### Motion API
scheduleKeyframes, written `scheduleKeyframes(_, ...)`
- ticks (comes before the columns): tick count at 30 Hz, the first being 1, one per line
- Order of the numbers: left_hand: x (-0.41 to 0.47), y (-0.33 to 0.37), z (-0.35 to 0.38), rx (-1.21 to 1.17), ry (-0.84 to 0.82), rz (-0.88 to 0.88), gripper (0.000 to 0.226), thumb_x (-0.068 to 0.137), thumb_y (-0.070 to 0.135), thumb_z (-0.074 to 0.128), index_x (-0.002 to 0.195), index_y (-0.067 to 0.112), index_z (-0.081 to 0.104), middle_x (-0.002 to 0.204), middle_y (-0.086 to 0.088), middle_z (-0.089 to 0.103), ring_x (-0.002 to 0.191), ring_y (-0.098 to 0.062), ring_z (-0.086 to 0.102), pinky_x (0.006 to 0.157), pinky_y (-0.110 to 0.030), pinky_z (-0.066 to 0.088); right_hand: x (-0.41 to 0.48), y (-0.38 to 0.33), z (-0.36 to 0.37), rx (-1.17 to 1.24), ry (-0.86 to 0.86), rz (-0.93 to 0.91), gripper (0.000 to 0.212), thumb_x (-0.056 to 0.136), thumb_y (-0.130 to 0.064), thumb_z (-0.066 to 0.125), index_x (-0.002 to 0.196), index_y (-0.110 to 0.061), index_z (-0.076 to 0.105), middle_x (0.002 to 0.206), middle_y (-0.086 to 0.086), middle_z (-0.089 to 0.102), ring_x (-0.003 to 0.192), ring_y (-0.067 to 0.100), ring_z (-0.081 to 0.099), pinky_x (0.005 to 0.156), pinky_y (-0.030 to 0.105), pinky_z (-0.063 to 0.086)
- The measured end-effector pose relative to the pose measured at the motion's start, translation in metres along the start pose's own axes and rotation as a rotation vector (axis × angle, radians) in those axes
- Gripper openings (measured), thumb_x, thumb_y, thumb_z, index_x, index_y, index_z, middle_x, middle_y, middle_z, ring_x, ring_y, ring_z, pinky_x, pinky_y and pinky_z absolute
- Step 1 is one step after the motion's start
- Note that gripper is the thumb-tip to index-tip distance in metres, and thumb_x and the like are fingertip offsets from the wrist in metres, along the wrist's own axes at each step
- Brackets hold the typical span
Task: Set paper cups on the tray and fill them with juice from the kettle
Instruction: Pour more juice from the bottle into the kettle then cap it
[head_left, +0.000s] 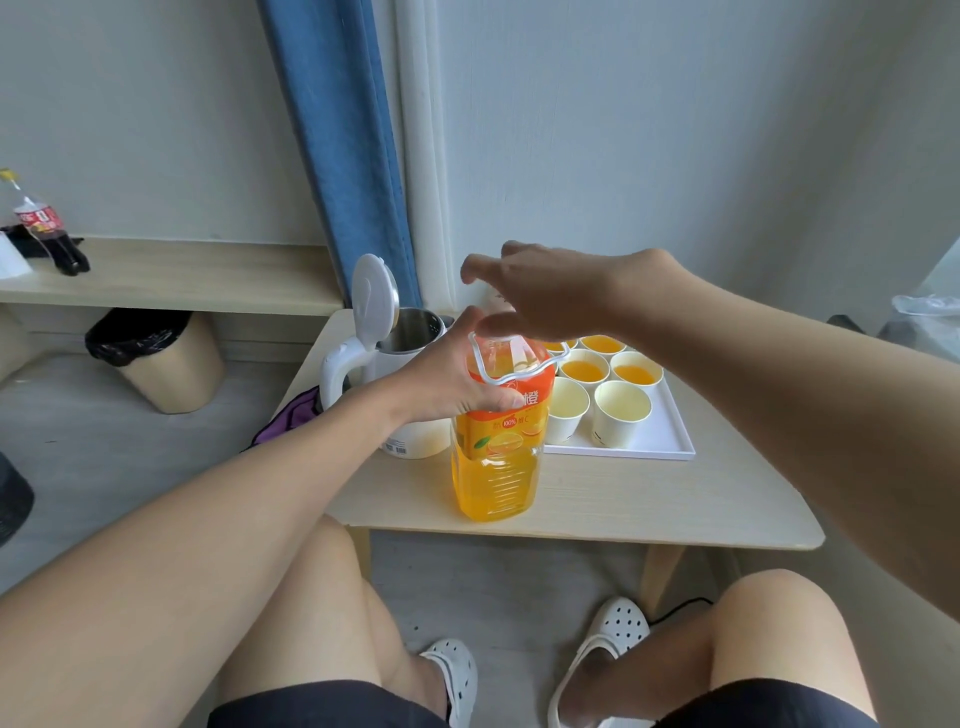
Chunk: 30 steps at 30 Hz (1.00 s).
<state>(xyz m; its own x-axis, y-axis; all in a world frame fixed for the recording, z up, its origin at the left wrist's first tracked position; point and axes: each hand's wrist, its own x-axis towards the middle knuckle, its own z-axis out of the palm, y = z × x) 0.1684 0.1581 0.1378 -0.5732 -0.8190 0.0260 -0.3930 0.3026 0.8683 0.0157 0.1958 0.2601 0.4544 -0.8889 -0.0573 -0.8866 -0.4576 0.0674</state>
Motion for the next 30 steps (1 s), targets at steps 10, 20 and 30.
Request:
scheduleKeyframes(10, 0.001, 0.001, 0.001, 0.002, 0.0, -0.004, 0.094, 0.067, 0.043, 0.091, 0.142, 0.042, 0.035, 0.139, 0.008, 0.06, 0.128, -0.016, 0.061, 0.103, -0.046, 0.058, -0.001, -0.003, -0.003, 0.005, -0.049, 0.034, 0.054, 0.099, -0.034, 0.056, 0.146, -0.022, 0.035, 0.123, 0.009, 0.059, 0.102, 0.025, 0.057, 0.088, 0.043, 0.053)
scheduleKeyframes(20, 0.001, 0.003, 0.0, 0.007, -0.007, -0.008, 0.087, 0.073, 0.032, 0.093, 0.139, 0.034, 0.035, 0.134, 0.008, 0.059, 0.127, -0.016, 0.061, 0.102, -0.043, 0.059, 0.002, 0.005, -0.005, 0.316, 0.205, 0.092, 0.027, 0.1, -0.016, 0.052, 0.127, -0.01, 0.05, 0.119, 0.015, 0.062, 0.091, 0.027, 0.054, 0.07, 0.028, 0.039)
scheduleKeyframes(30, 0.001, 0.002, 0.001, -0.052, 0.014, -0.008, 0.097, 0.069, 0.024, 0.095, 0.145, 0.027, 0.035, 0.134, 0.004, 0.063, 0.124, -0.013, 0.064, 0.099, -0.039, 0.06, -0.031, 0.041, 0.11, 0.926, 0.695, 0.757, 0.019, 0.084, -0.014, 0.062, 0.099, -0.007, 0.053, 0.086, 0.003, 0.056, 0.081, 0.022, 0.049, 0.066, 0.031, 0.037)
